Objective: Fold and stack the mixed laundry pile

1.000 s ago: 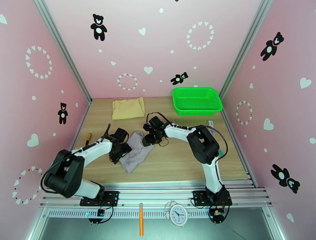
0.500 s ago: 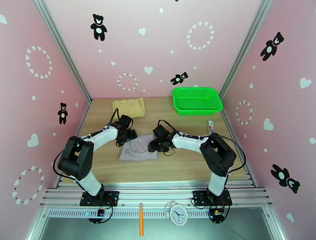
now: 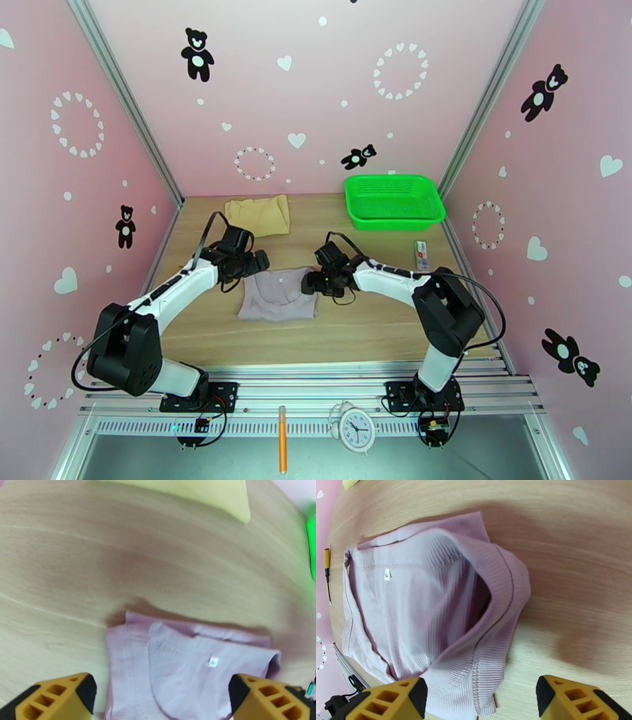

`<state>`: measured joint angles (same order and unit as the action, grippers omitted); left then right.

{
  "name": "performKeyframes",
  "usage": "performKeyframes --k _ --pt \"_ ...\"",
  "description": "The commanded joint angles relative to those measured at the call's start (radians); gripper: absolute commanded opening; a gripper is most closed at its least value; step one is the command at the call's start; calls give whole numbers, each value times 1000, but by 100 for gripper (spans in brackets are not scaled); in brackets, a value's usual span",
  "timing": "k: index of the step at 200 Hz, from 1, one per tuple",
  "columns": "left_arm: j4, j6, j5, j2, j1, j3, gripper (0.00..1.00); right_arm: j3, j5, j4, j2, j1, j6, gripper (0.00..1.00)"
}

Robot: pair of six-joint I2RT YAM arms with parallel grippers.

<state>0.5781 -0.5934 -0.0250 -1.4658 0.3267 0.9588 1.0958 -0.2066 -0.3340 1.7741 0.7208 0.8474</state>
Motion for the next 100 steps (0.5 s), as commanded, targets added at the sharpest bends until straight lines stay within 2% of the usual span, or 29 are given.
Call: performKeyframes --k 1,100 --pt "-36 -25 74 9 -8 -74 88 -12 -36 80 32 6 43 75" --pt "-173 -78 141 -40 -8 -221 85 -52 -53 149 100 42 110 71"
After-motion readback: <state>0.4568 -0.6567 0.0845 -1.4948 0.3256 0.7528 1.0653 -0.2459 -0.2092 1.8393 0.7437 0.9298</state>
